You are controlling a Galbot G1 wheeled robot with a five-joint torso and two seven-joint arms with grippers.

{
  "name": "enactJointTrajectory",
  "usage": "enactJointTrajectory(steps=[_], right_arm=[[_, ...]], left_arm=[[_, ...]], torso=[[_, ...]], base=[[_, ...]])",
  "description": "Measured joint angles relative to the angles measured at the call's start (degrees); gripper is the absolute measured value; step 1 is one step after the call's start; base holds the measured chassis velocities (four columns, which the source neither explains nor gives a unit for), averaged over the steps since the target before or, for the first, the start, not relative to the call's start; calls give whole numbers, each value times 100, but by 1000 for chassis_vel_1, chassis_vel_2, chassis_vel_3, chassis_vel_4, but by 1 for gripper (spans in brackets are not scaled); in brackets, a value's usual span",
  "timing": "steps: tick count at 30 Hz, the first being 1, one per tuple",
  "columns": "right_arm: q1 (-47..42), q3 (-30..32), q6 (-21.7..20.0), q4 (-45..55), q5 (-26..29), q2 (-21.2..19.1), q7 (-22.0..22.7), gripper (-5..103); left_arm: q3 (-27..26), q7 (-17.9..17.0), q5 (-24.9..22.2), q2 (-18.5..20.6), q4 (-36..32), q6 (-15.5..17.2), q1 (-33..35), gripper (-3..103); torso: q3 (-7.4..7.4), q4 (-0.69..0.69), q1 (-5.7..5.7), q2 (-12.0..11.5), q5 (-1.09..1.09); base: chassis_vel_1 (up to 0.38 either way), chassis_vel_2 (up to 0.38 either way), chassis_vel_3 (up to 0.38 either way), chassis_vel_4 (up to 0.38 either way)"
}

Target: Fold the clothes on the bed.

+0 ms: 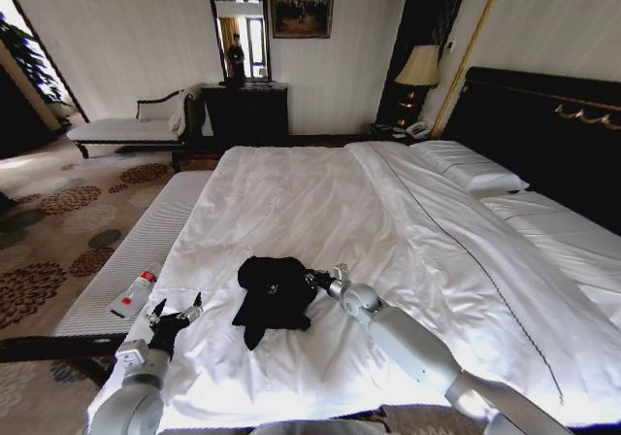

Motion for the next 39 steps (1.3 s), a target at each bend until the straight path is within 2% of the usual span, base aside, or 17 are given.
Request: enactJointTrajectory(steps=[1, 3, 4, 5, 10, 11, 14, 15, 20, 22, 24, 29, 35, 39], right_arm=[[3, 0, 0, 0, 1, 1, 0, 11], [27, 0, 0, -7, 9, 7, -1, 2], [37, -3, 0, -19, 11, 9, 0, 1], [37, -3, 0, -19, 11, 9, 0, 1], [67, -35, 3, -51, 11, 6, 16, 1], [67, -35, 3, -51, 11, 6, 16, 1], [85, -38, 4, -60, 25, 13, 18, 1], [85, -38, 4, -60, 25, 13, 18, 1], [90, -42, 1, -61, 42, -5, 27, 1], [90, -42, 2, -61, 45, -11, 32, 1], [77, -45, 5, -57, 67, -12, 55, 1], [63, -40, 6, -50, 97, 17, 86, 1], [54, -9, 6, -38, 114, -40, 86, 1], [32, 54, 5, -24, 167, -50, 85, 1]], left_arm=[[11, -6, -18, 14, 8, 7, -16, 100], [126, -69, -200, 134, 88, 72, -169, 100], [245, -129, -423, 259, 155, 135, -343, 100], [245, -129, -423, 259, 155, 135, -343, 100], [858, -519, -1507, 833, 576, 388, -1301, 100], [858, -519, -1507, 833, 576, 388, -1301, 100], [1343, -727, -2144, 1175, 934, 538, -1979, 100], [1343, -727, -2144, 1175, 934, 538, -1979, 100], [2041, -944, -2915, 1315, 1641, 698, -3173, 100], [2142, -979, -3054, 1307, 1729, 720, -3318, 100], [2476, -1040, -3320, 1231, 1957, 816, -3630, 100], [2921, -1085, -3371, 1033, 2300, 870, -3832, 100], [3048, -1086, -3294, 901, 2458, 872, -3915, 102], [3158, -1061, -3230, 848, 2577, 795, -4020, 99]], torso=[[0, 0, 0, 0, 0], [0, 0, 0, 0, 1], [0, -1, 0, 0, -1], [0, -1, 0, 0, -1], [0, -2, 0, 0, 0], [0, -2, 0, 0, 0], [1, 0, 0, -1, -1], [1, 0, 0, -1, -1], [1, -1, 1, -1, -1], [1, -2, 1, -1, 1], [1, -2, 1, -1, 0], [1, 1, 1, -1, 0], [0, 0, 1, -1, 0], [0, -1, 1, -1, 1]], base=[[0, 0, 0, 0], [0, 0, 0, 0], [0, 0, 0, 0], [0, 0, 0, 0], [0, 0, 0, 0], [0, 0, 0, 0], [0, 0, 0, 0], [0, 0, 0, 0], [0, 0, 0, 0], [0, 0, 0, 0], [0, 0, 0, 0], [0, 0, 0, 0], [0, 0, 0, 0], [0, 0, 0, 0]])
